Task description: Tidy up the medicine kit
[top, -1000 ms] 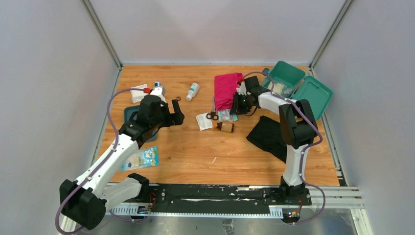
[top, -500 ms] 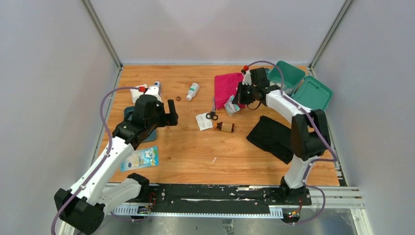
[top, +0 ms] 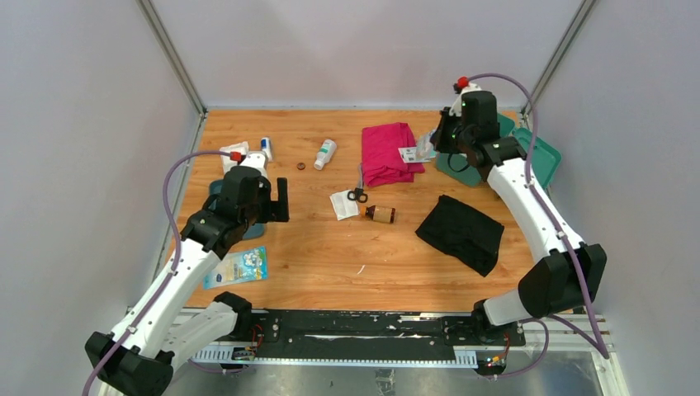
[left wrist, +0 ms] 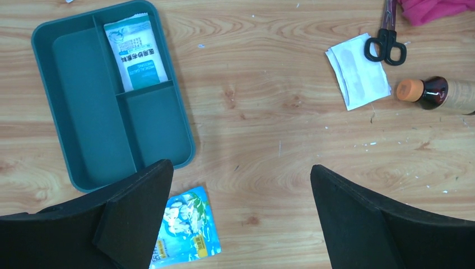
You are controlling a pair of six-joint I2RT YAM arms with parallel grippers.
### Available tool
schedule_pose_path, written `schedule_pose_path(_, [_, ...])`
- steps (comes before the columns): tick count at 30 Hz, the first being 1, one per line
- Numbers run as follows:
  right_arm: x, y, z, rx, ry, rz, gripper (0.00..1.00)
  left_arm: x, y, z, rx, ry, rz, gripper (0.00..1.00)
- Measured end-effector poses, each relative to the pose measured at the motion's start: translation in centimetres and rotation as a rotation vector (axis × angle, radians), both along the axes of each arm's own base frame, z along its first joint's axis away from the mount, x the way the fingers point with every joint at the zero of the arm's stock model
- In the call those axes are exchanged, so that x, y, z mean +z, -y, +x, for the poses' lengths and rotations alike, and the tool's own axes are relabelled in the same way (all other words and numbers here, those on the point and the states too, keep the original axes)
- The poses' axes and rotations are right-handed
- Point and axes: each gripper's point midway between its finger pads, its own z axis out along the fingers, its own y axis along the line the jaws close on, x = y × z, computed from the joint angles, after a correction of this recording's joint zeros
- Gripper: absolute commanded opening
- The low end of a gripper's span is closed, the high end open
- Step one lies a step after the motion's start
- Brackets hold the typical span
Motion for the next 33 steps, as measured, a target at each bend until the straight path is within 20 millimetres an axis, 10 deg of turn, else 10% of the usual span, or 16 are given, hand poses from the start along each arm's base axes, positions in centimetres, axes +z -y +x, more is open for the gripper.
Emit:
schedule_pose_path(11, [2.3, 12.4, 3.9, -0.432, 0.017, -0.148, 0.00, -1.1, -0.1, 0.0, -0.013, -0.046, 0.037, 1.00])
schedule_pose_path(23, [-3.8, 16.6, 11.2, -0.527, -0.122, -0.281, 0.00, -1.7, 0.0, 0.1, -0.018, -0.066, 0.047, 1.00])
schedule_pose_path(28, [-5.8, 20.0, 11.5, -0.576, -0.182, -0.243, 0.34, -1.7, 0.0, 0.1, -0.019, -0.067, 0.048, 1.00])
schedule_pose_path(33, [-6.5, 23.9, 11.8, -0.664, -0.238, -0.278, 0.43, -1.7, 0.0, 0.1, -0.020, -0.068, 0.047, 1.00])
